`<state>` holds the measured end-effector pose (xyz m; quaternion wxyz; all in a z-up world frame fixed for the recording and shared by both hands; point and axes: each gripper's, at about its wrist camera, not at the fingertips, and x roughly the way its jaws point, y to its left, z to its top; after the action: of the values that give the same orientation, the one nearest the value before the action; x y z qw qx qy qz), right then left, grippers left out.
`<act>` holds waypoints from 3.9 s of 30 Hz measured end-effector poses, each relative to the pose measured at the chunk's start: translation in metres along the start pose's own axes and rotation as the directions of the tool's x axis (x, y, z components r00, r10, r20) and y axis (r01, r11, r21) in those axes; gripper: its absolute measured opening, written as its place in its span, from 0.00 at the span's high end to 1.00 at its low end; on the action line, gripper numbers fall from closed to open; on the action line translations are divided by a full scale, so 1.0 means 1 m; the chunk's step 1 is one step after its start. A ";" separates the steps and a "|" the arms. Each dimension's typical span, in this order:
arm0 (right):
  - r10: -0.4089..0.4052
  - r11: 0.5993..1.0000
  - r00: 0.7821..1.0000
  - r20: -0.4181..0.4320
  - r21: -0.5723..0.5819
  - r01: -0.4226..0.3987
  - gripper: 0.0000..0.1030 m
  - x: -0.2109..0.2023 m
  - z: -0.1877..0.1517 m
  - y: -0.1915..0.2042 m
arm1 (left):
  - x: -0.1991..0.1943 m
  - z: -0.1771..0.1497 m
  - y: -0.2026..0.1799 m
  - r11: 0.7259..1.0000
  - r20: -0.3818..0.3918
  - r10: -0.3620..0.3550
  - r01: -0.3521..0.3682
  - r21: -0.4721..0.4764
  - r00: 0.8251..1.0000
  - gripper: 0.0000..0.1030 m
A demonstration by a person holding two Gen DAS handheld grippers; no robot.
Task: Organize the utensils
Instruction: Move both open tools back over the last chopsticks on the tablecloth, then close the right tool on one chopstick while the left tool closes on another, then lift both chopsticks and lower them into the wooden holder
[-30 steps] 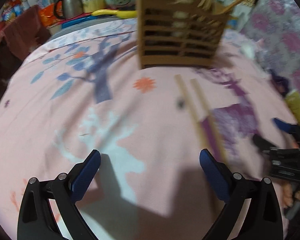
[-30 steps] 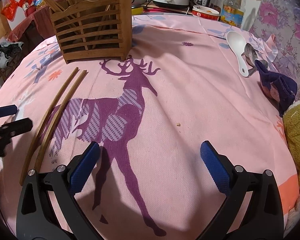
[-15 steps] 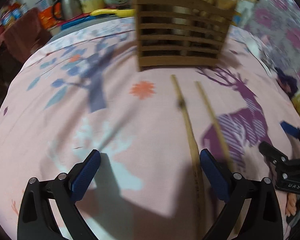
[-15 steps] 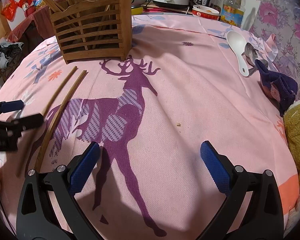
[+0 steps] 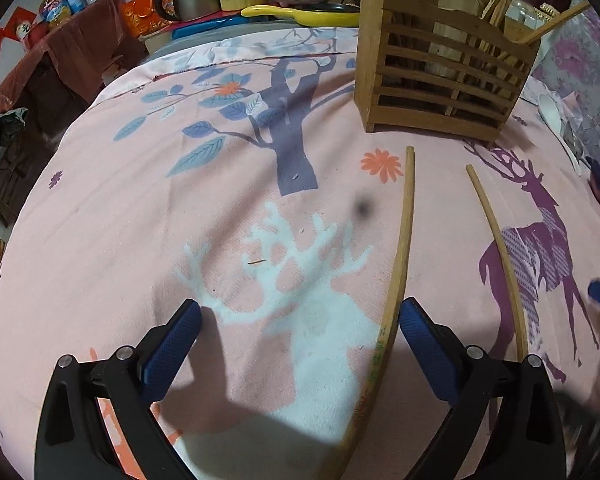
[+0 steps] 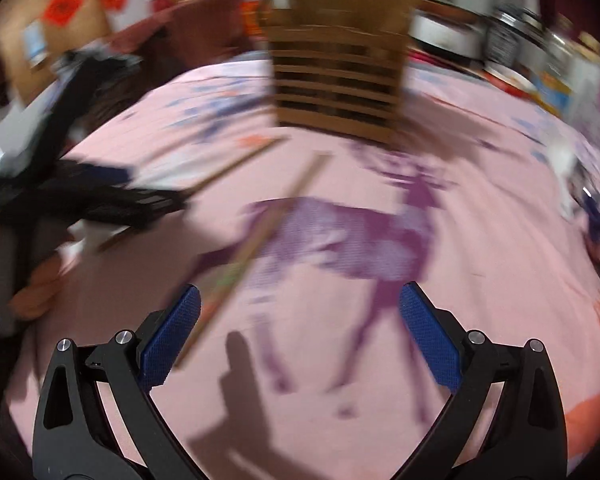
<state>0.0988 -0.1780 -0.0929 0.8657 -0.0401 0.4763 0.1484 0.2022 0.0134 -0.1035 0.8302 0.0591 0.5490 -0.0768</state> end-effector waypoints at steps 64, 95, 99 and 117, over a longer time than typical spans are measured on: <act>-0.015 0.999 1.000 -0.023 0.043 0.016 0.85 -0.013 -0.032 -0.026 | -0.050 -0.072 -0.030 0.973 0.070 -0.116 0.099 0.207 0.991 0.66; -0.134 0.991 0.931 0.340 0.069 0.118 0.94 -0.133 0.049 -0.020 | -0.183 0.019 -0.033 0.972 0.344 -0.230 0.197 0.128 0.911 0.95; -0.125 0.991 0.926 0.356 0.084 0.101 0.94 -0.139 0.072 -0.022 | -0.189 0.047 -0.047 0.968 0.337 -0.245 0.208 0.141 0.909 0.95; -0.231 0.971 0.721 0.653 0.205 0.126 0.94 -0.171 0.163 -0.027 | -0.258 0.158 -0.064 0.986 0.609 -0.164 0.152 0.072 0.776 0.95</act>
<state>0.1530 -0.2070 0.1369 0.9897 0.0337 0.1350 0.0334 0.2328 -0.0616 0.1946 0.9532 -0.0074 0.2526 -0.1663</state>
